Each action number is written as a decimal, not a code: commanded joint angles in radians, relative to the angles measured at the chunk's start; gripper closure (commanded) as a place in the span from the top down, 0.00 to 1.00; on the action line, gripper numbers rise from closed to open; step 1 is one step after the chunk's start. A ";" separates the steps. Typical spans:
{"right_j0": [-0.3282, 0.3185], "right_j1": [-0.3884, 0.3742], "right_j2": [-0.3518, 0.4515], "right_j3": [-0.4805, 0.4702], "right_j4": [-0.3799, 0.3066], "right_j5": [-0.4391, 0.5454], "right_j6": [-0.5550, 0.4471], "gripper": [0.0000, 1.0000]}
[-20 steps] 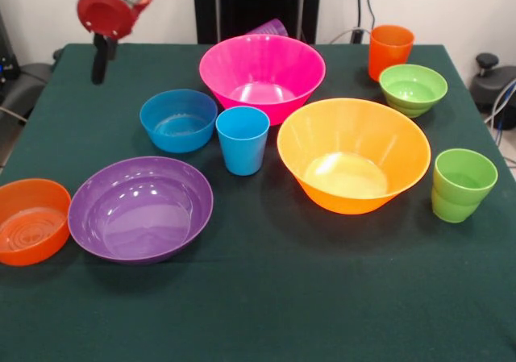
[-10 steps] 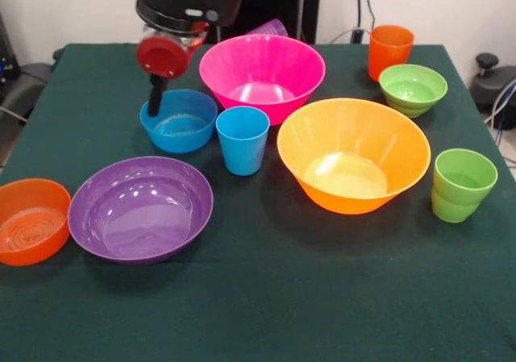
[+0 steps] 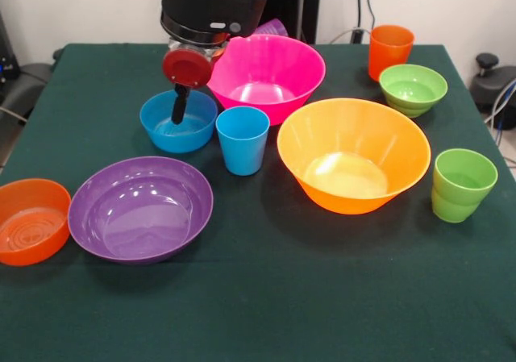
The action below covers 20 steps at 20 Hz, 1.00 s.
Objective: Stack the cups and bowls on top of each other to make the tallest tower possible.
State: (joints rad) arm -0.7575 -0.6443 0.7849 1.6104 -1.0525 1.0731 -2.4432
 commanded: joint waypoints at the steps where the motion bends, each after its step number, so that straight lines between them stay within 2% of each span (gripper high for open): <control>1: 0.007 0.002 -0.047 0.031 0.013 -0.028 0.236 1.00; 10: 0.002 -0.012 -0.059 0.040 0.007 -0.022 0.220 1.00; 15: 0.018 0.017 -0.059 0.022 0.001 -0.038 0.244 1.00; 20: 0.014 0.011 -0.062 0.027 -0.001 -0.035 0.243 1.00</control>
State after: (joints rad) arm -0.7628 -0.6477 0.7849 1.6109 -1.0319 1.0731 -2.4432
